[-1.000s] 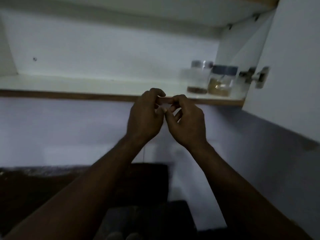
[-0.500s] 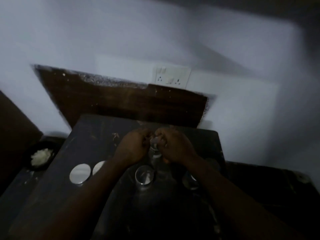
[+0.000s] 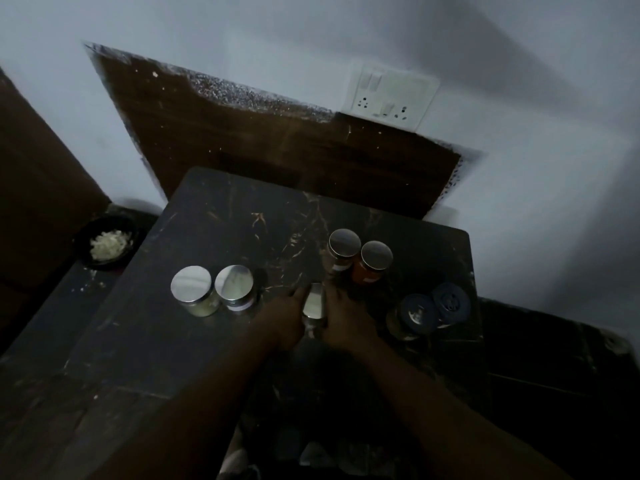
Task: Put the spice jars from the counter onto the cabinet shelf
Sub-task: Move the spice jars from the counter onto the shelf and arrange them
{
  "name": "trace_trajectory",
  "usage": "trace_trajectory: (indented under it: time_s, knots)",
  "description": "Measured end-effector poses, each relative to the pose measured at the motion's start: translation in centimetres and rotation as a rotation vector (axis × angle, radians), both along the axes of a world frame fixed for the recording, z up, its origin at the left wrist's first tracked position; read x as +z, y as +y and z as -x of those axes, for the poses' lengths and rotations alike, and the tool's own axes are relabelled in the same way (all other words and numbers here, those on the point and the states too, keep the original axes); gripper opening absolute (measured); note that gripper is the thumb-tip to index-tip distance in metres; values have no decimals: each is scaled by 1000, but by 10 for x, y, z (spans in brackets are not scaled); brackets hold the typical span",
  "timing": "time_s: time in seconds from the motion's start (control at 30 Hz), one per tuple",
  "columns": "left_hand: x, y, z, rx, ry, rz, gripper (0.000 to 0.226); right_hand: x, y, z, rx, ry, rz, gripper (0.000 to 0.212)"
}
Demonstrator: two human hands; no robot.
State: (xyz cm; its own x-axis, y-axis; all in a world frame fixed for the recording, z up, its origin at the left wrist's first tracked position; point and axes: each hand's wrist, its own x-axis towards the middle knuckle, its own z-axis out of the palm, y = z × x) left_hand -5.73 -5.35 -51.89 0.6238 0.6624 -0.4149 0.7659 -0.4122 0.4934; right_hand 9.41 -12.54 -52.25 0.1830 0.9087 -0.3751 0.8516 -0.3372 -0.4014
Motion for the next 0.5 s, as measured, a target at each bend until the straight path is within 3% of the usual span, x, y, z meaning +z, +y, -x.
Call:
trace_trajectory:
  time_s: [0.1, 0.23, 0.5]
  knots:
    - [-4, -2, 0, 20, -37, -14, 92, -14, 1, 7, -46, -10, -36, 96]
    - [-3, 0, 10, 45, -80, -25, 93, -13, 2, -2, -61, 145, -124, 90]
    - [59, 27, 7, 31, -369, -96, 89, 52, 11, -42, -57, 392, -393, 91]
